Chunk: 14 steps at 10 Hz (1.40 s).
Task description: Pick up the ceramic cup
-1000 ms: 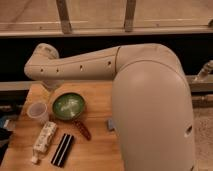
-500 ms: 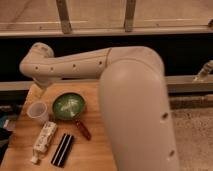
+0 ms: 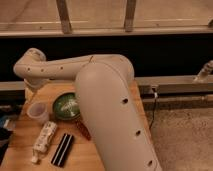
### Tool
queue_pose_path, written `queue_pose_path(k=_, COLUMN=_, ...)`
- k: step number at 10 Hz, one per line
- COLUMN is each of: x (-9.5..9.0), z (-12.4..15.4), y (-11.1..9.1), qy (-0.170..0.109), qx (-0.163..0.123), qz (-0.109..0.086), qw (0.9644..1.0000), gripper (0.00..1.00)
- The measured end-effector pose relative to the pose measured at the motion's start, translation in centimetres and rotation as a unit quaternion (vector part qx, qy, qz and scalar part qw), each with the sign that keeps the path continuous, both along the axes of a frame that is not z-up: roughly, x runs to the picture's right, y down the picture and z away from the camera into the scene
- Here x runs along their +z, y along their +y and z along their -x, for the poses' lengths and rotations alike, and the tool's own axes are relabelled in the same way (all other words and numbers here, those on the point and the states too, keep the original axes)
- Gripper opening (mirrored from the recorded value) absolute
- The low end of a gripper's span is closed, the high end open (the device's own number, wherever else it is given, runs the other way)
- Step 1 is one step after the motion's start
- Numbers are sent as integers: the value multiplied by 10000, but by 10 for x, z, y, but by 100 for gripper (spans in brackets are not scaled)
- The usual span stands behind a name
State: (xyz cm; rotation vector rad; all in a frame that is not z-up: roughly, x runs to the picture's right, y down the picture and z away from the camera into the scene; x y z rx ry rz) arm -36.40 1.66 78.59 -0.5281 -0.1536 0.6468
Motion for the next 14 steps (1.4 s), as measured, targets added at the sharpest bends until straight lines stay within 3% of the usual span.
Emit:
queue_pose_path(k=6, x=3, z=-4, y=1, qy=84, qx=-1, qz=71, qw=9999, gripper=80)
queue_pose_path(k=11, x=28, z=-18, y=27, qy=327, qx=67, qz=417, qw=9986, gripper=80)
queue_pose_path(k=14, x=41, z=-18, y=49, qy=272, qx=179, qz=652, qw=9973, gripper=80)
